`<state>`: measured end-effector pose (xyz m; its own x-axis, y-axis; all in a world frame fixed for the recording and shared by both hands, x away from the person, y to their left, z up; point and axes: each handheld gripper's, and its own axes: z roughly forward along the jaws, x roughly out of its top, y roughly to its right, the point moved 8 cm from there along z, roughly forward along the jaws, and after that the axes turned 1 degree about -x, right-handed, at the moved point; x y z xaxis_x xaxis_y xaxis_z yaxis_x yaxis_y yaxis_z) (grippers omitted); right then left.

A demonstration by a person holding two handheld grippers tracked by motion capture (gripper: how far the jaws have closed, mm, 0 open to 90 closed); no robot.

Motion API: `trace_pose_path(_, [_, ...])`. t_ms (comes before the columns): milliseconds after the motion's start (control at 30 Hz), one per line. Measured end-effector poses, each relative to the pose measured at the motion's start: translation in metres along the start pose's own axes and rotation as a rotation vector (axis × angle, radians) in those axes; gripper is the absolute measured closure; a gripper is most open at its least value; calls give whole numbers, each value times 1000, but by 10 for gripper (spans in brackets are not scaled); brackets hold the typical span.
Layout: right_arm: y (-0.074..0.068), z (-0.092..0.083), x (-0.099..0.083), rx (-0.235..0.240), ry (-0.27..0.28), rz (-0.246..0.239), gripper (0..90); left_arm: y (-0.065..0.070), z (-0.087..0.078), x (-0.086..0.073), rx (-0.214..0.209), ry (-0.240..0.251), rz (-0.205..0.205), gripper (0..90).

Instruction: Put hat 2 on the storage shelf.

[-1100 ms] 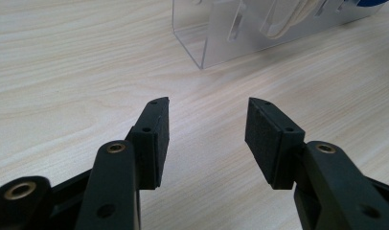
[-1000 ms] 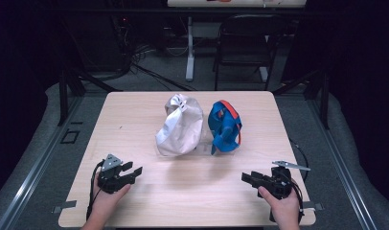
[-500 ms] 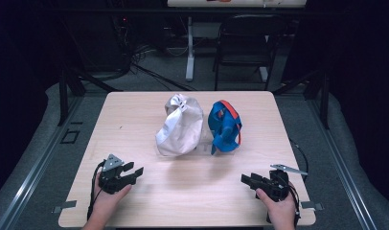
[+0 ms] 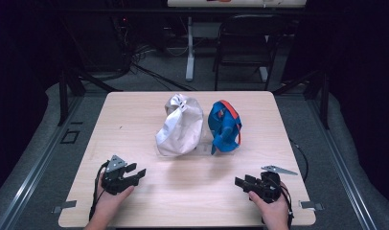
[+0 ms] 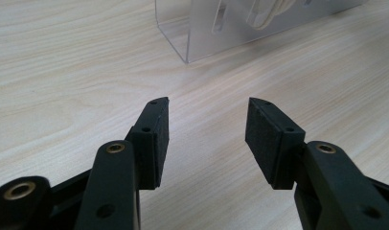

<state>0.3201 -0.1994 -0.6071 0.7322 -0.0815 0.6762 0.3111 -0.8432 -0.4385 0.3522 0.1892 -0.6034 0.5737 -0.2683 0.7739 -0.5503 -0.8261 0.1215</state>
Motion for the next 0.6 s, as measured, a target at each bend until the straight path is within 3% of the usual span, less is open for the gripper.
trace_pose_path(300, [0,3,-1,1,-14,-8,452,10,7,-2,-18,-18,22,513])
trace_pose_path(500, [3,1,-1,0,-11,9,451,17,8,-2,-35,-30,51,538])
trace_pose_path(600, [2,-1,1,8,5,27,449,27,8,2,-53,-14,57,535])
